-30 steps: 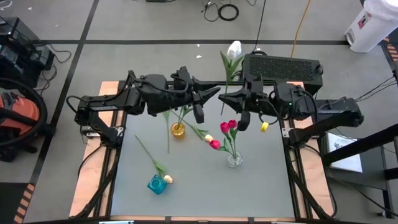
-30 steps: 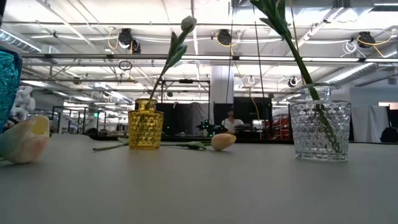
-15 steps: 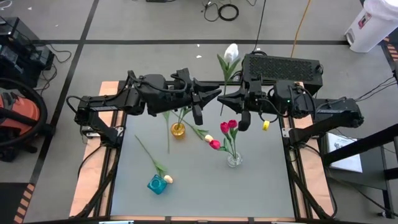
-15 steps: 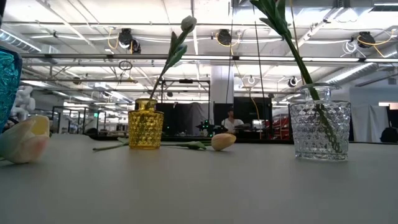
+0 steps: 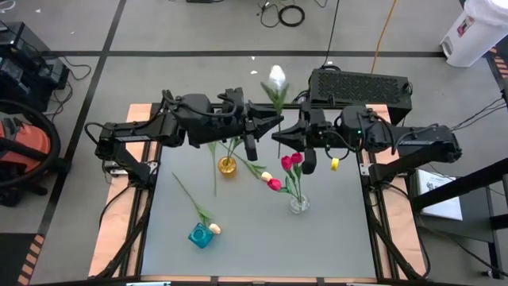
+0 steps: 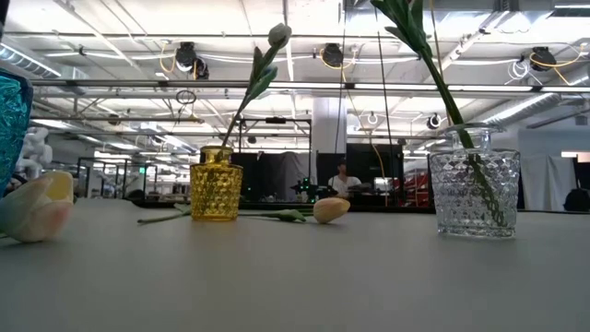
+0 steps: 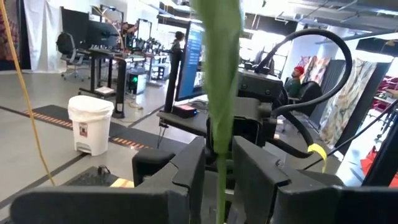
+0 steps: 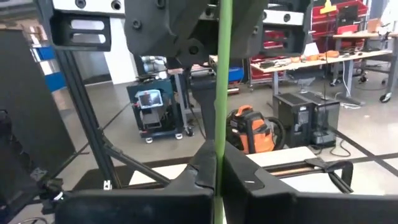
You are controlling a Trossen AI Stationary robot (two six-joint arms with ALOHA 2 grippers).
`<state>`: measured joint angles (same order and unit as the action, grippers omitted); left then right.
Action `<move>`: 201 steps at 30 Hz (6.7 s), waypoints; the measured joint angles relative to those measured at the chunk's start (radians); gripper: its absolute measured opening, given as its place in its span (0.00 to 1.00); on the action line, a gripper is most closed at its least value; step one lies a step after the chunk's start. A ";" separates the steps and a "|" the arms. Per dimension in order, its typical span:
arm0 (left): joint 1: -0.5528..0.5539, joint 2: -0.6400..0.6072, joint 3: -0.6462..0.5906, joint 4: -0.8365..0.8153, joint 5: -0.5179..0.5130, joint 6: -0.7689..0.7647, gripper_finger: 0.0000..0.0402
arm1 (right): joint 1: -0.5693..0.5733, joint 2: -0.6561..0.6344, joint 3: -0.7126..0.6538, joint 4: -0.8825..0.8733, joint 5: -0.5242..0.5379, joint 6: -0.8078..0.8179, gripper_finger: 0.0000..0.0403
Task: Sort flowers into vase by color
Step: Put the white tulip into the yellow vase
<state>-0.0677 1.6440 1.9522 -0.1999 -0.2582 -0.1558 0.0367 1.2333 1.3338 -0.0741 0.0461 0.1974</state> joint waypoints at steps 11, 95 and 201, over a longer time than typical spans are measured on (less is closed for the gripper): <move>0.000 0.000 0.000 -0.001 0.003 0.003 0.22 | 0.027 0.003 0.000 -0.011 -0.026 0.001 0.00; -0.242 -0.332 0.000 -0.741 -0.684 -0.094 0.02 | 0.031 -0.216 0.000 -0.209 0.086 -0.059 0.31; -0.030 -0.569 -1.108 0.242 -0.580 -0.153 0.02 | 0.030 -0.329 0.000 -0.507 0.188 0.000 0.31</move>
<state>-0.0975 1.0752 0.8440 0.0416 -0.8383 -0.3092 0.0666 0.9043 1.3334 -0.5808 0.2337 0.1970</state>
